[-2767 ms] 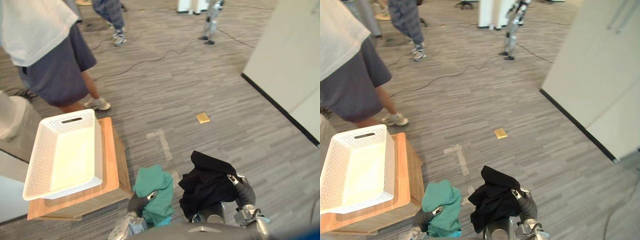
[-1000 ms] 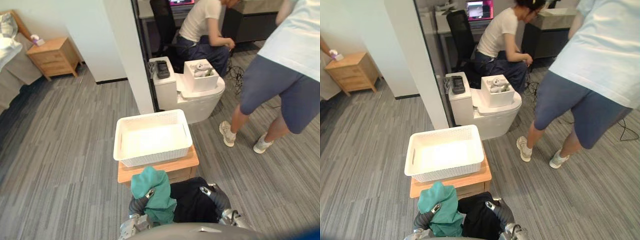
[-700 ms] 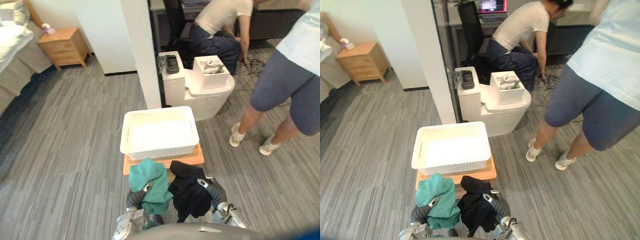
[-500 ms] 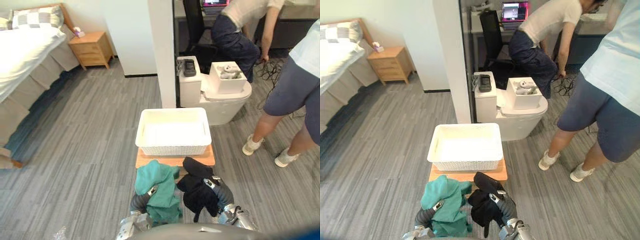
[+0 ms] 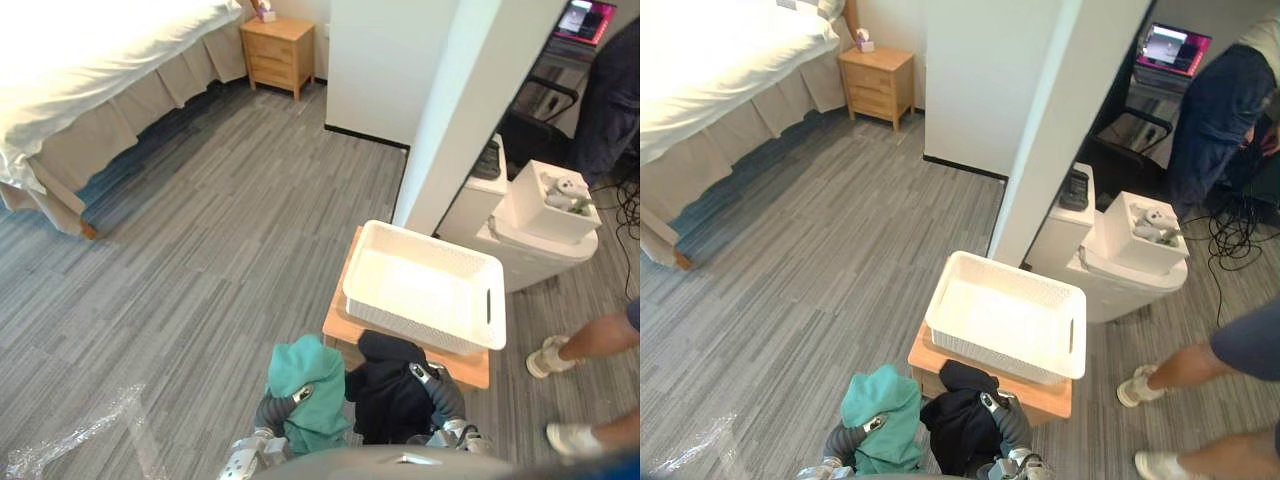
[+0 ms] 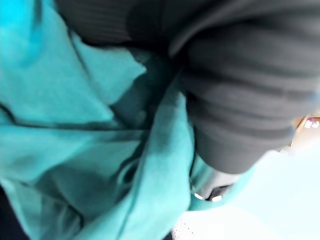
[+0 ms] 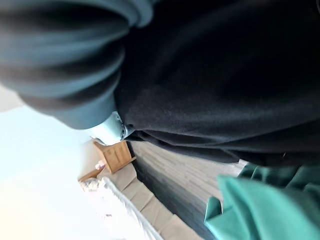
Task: Tidy the bed and pick cloth on bed and put in laundry
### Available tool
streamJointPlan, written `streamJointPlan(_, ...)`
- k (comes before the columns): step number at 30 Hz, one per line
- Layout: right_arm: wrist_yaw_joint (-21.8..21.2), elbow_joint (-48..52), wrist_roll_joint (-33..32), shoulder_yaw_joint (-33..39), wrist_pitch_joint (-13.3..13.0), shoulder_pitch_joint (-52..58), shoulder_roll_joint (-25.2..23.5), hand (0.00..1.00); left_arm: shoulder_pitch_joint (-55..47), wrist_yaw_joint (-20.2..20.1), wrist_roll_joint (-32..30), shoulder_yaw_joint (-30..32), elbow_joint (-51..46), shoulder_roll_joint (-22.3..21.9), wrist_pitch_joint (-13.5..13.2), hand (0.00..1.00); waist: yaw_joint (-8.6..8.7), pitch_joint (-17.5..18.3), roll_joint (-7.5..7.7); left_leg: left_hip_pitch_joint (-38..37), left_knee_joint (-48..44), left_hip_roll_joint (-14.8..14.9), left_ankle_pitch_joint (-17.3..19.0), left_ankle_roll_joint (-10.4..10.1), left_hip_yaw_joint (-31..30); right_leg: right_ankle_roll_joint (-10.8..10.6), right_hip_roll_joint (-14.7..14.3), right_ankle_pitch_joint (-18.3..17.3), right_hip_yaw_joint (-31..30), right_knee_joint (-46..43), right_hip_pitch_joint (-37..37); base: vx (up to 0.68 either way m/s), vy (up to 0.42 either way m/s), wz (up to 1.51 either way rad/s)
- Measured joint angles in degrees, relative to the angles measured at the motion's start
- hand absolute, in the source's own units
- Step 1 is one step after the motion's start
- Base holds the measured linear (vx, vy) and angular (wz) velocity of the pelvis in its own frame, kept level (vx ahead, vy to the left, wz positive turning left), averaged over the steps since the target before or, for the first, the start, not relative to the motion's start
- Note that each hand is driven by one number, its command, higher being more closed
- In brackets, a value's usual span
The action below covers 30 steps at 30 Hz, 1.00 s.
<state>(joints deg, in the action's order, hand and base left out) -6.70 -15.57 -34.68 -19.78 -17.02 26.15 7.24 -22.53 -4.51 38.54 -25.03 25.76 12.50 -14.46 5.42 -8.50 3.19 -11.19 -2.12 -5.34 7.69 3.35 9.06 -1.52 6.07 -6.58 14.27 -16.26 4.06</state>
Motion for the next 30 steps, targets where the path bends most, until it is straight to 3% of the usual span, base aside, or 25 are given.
streamJointPlan(1, 0.0, -0.1, 0.0, 0.1, -0.3, 0.0, 0.1, 1.0, 0.1, 0.0, 0.0, -0.3, 0.3, -0.1, -0.1, 1.0, 0.02, 0.0, -0.36, -0.8, 0.0, 0.1, 0.4, -0.6, -0.1, 1.0, 0.1, -0.1, 0.5, -0.4, -0.1, 0.26, -0.007, 0.09)
streamJointPlan(3, 0.0, 0.0, -0.3, 0.1, -0.8, -0.6, 0.7, 1.0, 0.0, 0.8, 0.1, -0.3, 0.2, -1.0, -1.3, 1.0, -0.36, 1.2, -2.31, -0.8, -0.3, 1.1, 1.2, -2.0, 0.4, 1.1, -1.2, 0.0, 0.4, 2.1, -1.1, 0.26, -0.017, -0.12)
streamJointPlan(4, 0.1, 0.0, -0.6, 0.1, -0.9, -1.1, 0.7, 1.0, -0.2, 0.9, 0.1, -0.3, 0.2, -1.0, -1.2, 1.0, -0.28, 1.3, -2.33, -0.9, -0.3, 1.3, 1.4, -2.3, 0.7, 1.4, -1.5, 0.2, 0.5, 3.2, -1.9, 0.18, -0.011, -0.11)
streamJointPlan(6, 0.7, 0.0, -0.8, 0.6, -1.2, -2.4, 0.8, 1.0, 0.5, 0.8, 0.1, -0.2, 0.2, -0.8, -1.2, 1.0, -0.03, 0.8, -4.3, -1.4, -0.9, 1.7, 1.8, -3.0, 2.1, 1.3, -2.3, 0.6, 0.4, 6.2, -4.1, 0.2, -0.006, -0.14)
streamJointPlan(9, 2.4, -0.2, -1.7, 1.3, -1.2, -1.7, 2.4, 1.0, 0.4, 0.5, 0.1, -0.1, 0.1, -1.0, -1.2, 1.0, 0.0, 1.2, -5.77, -1.4, -6.2, 1.7, 2.3, -3.8, 5.4, 1.3, -2.3, 0.6, -1.2, 8.7, -7.1, 0.14, 0.024, -0.23)
streamJointPlan(10, 2.8, -0.3, -1.9, 1.3, -1.2, -1.8, 3.0, 1.0, 0.3, 0.3, 0.0, 0.4, 0.1, -0.9, -1.2, 1.0, -0.33, 1.1, -4.61, 0.4, -11.3, 1.4, 2.5, -5.8, 7.0, 1.4, -0.9, 0.7, -2.7, 9.6, -8.0, 0.15, 0.06, -0.57)
streamJointPlan(11, 3.0, -1.2, -2.2, 1.5, -1.2, -3.4, 2.8, 1.0, -0.1, -0.3, 0.0, 0.5, -0.5, -0.7, -1.2, 1.0, -1.29, 0.8, -3.42, 2.0, -13.0, 1.5, 5.7, -2.0, 9.8, 1.2, 0.8, 0.9, -4.9, 10.0, -8.4, 0.09, 0.041, -0.62)
streamJointPlan(12, 3.1, -1.7, -2.4, 2.1, -1.2, -3.6, 2.8, 1.0, -0.4, -0.7, 0.0, 0.5, -1.3, -0.5, -1.2, 1.0, -1.19, 0.8, -3.38, 2.0, -10.1, 2.5, 6.0, -1.9, 10.7, 0.9, 1.0, 1.0, -5.7, 10.1, -8.4, 0.08, 0.004, -0.52)
streamJointPlan(13, 3.1, -1.2, -2.4, 3.6, -1.2, -3.9, 3.1, 1.0, -0.8, -1.8, -0.1, 0.4, -3.6, -0.8, -1.2, 1.0, 0.21, 0.8, -5.54, 1.8, -1.8, 6.8, -1.3, -5.7, 11.7, 0.2, -0.7, 1.4, -5.7, 11.1, -8.6, 0.06, 0.014, -0.47)
streamJointPlan(15, 3.5, -1.5, -2.7, 4.8, -0.4, -4.0, 3.1, 1.0, -1.4, -2.2, -1.1, 1.0, -4.0, -1.7, -1.2, 1.0, 0.13, 0.8, -6.13, 0.8, -1.1, 7.2, -1.4, -5.6, 12.3, -1.0, -1.3, 2.0, -8.5, 12.5, -8.5, 0.06, 0.067, -0.53)
streamJointPlan(17, 3.4, -1.4, -2.8, 3.8, 0.3, -3.4, 2.7, 1.0, -1.2, -2.2, -1.1, 2.0, -4.3, -1.2, -0.8, 1.0, 0.28, 0.8, -4.61, -0.5, -1.0, 7.2, -1.3, -5.7, 15.4, -0.9, -2.0, 2.7, -12.3, 13.4, -8.2, 0.01, 0.03, -0.82)
streamJointPlan(19, 3.2, -1.0, -2.8, 3.8, 0.7, -3.3, 2.7, 1.0, -1.0, -2.0, -1.0, 2.2, -4.3, -0.9, 0.1, 1.0, 0.44, 1.0, -4.3, -0.9, -1.0, 7.3, -1.3, -5.7, 17.4, -0.9, -2.7, 3.4, -15.2, 13.4, -7.0, -0.03, -0.032, -0.97)
streamJointPlan(23, 2.9, 0.4, -2.7, 5.3, 1.1, -1.6, 2.8, 1.0, 0.0, -1.9, -1.0, 2.4, -4.3, -0.9, 1.2, 1.0, 3.1, 0.7, -4.8, -1.9, -1.0, 8.0, -1.3, -5.6, 18.9, -0.8, -3.9, 5.5, -18.3, 14.4, -6.5, -0.05, -0.052, -0.62)
streamJointPlan(28, 3.5, 1.3, -2.7, 5.8, 1.3, 1.8, 2.7, 1.0, 0.8, -1.9, -0.9, 1.6, -4.3, -0.6, 2.9, 1.0, 3.72, 0.2, -4.36, -3.5, -1.0, 9.9, -0.6, -6.5, 20.1, 0.3, -5.7, 6.1, -19.2, 15.9, -7.0, -0.11, -0.075, -0.35)
streamJointPlan(30, 3.5, 2.8, -2.7, 6.3, 1.0, 3.4, 2.7, 1.0, 0.8, -1.8, -0.9, 0.3, -4.3, -0.5, 3.0, 1.0, 3.78, -0.8, -4.28, -3.8, -0.8, 10.9, 0.7, -6.5, 20.1, 0.3, -5.4, 6.1, -14.8, 15.8, -6.9, -0.14, -0.065, -0.14)
